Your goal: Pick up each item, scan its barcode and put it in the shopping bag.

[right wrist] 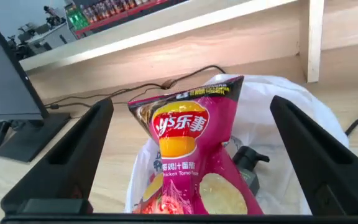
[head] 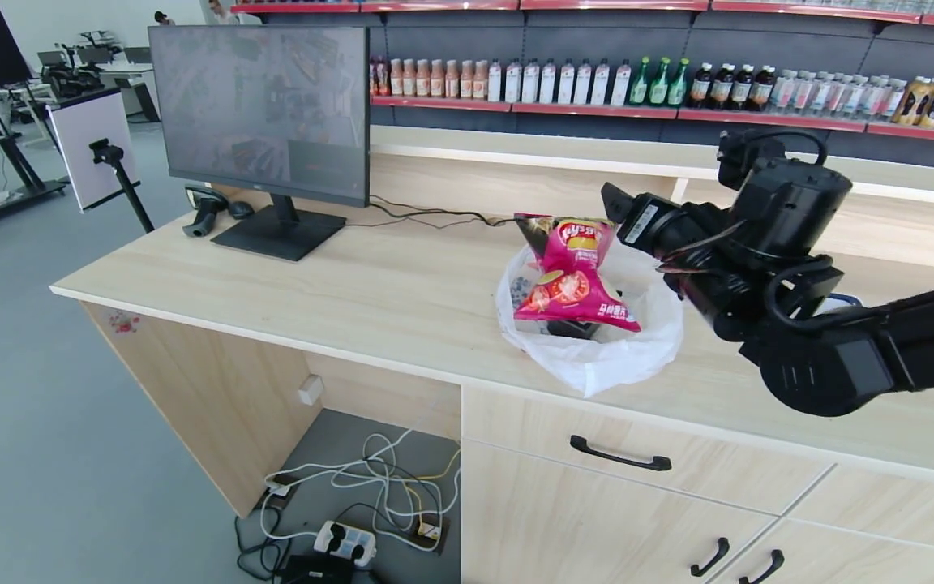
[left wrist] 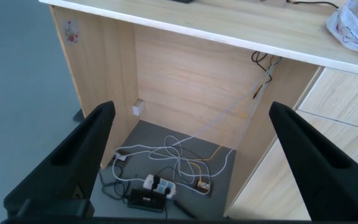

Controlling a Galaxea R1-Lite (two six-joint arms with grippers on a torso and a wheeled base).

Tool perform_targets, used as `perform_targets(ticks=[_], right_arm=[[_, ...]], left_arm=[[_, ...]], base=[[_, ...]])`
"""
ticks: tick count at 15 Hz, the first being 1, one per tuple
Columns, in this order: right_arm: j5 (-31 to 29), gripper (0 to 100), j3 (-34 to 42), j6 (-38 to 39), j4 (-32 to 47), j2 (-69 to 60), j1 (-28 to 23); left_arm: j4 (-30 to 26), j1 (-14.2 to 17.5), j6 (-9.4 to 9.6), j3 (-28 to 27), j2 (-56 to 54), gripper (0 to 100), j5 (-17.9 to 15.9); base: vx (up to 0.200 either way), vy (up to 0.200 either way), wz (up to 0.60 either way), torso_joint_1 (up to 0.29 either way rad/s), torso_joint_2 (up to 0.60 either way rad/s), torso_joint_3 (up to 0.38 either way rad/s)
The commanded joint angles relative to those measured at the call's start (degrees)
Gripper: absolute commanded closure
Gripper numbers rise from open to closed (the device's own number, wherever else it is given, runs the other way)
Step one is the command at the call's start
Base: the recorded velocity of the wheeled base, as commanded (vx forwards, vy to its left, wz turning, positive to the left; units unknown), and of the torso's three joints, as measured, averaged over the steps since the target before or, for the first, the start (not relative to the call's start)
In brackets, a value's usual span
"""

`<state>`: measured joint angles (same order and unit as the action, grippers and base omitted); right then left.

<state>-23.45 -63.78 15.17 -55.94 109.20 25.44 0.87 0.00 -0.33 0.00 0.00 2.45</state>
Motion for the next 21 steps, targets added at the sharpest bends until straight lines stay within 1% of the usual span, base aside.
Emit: perform_targets(ticks=[1, 2, 4, 5, 6, 7, 8, 9, 10, 11, 12, 13, 14, 15, 17, 19, 20, 21], right_arm=[[0.34, 0, 7.36, -3.92, 0.22, -12.44, 0.93], [0.34, 0, 8.23, -4.62, 0.57, -14.28, 0.93], [1.31, 0, 18.25, -7.08, 5.93, -27.73, 2.6], [3.77, 0, 23.62, -8.84, 7.69, -32.74, 2.6], [9.3, 0, 28.98, -12.53, 7.95, -37.66, 2.6], [11.94, 0, 31.96, -14.9, 8.13, -40.56, 2.51], [13.52, 0, 36.45, -17.63, 8.31, -44.25, 2.6], [13.7, 0, 39.79, -17.71, 8.22, -45.83, 2.6], [14.31, 0, 44.88, -18.07, 8.22, -47.94, 2.68], [15.98, 0, 48.84, -18.77, 8.22, -49.88, 2.68], [20.91, 0, 55.43, -20.61, 8.22, -53.48, 2.6], [22.49, 0, 59.39, -22.02, 8.22, -54.97, 2.68], [22.49, 0, 62.46, -23.25, 8.22, -55.59, 3.12], [22.58, 0, 63.78, -23.43, 9.1, -56.38, 3.47], [22.58, 0, 63.69, -23.25, 18.59, -60.42, 4.18], [22.58, 0, 63.69, -22.81, 25.88, -63.59, 4.09], [22.58, 0, 63.69, -22.81, 27.29, -64.38, 4.18], [22.58, 0, 63.69, -22.11, 32.21, -66.93, 4.18]], left_arm=[[0.01, 0.0, -0.02, 0.0, 0.0, 0, 0.1], [0.01, 0.0, -0.02, 0.0, 0.0, 0, 0.01], [0.01, 0.0, -0.11, 0.0, 0.0, 0, 0.1], [0.01, 0.0, -0.11, 0.0, 0.0, 0, 0.01], [0.01, 0.0, -0.02, 0.0, 0.0, 0, 0.01], [0.01, 0.0, -0.02, 0.0, 0.0, 0, 0.01], [0.01, 0.0, -0.02, 0.0, 0.0, 0, 0.01], [0.01, 0.0, 0.07, 0.0, 0.0, 0, 0.01], [0.01, 0.0, 0.07, 0.0, 0.0, 0, 0.01], [-0.07, 0.0, 0.15, 0.0, 0.0, 0, 0.01], [-0.25, 0.0, 1.12, 0.0, 0.0, 0, -0.08], [-0.34, 0.0, 1.38, 0.0, 0.0, 0, -0.08], [-0.34, 0.0, 1.3, 0.0, 0.0, 0, -0.08], [-0.34, 0.0, 1.21, 0.0, 0.0, 0, -0.08], [-0.34, 0.0, 1.21, 0.0, 0.0, 0, -0.08], [-0.34, 0.0, 1.21, 0.0, 0.0, 0, -0.08], [-0.34, 0.0, 1.21, 0.0, 0.0, 0, -0.08], [-0.34, 0.0, 1.21, 0.0, 0.0, 0, -0.08]], base=[[0.0, 0.0, 0.0, 0.0, 0.0, 0.0], [0.0, 0.0, 0.0, 0.0, 0.0, 0.0], [0.0, 0.0, 0.0, 0.0, 0.0, 0.0], [0.0, 0.0, 0.0, 0.0, 0.0, 0.0], [0.0, 0.0, 0.0, 0.0, 0.0, 0.0], [0.0, 0.0, 0.0, 0.0, 0.0, 0.0], [0.0, 0.0, 0.0, 0.0, 0.0, 0.0], [0.0, 0.0, 0.0, 0.0, 0.0, 0.0], [0.0, 0.0, 0.0, 0.0, 0.0, 0.0], [0.0, 0.0, 0.0, 0.0, 0.0, 0.0], [0.0, 0.0, 0.0, 0.0, 0.0, 0.0], [0.0, 0.0, 0.0, 0.0, 0.0, 0.0], [0.0, 0.0, 0.0, 0.0, 0.0, 0.0], [0.0, 0.0, 0.0, 0.0, 0.0, 0.0], [0.0, 0.0, 0.0, 0.0, 0.0, 0.0], [0.0, 0.0, 0.0, 0.0, 0.0, 0.0], [0.0, 0.0, 0.0, 0.0, 0.0, 0.0], [0.0, 0.0, 0.0, 0.0, 0.0, 0.0]])
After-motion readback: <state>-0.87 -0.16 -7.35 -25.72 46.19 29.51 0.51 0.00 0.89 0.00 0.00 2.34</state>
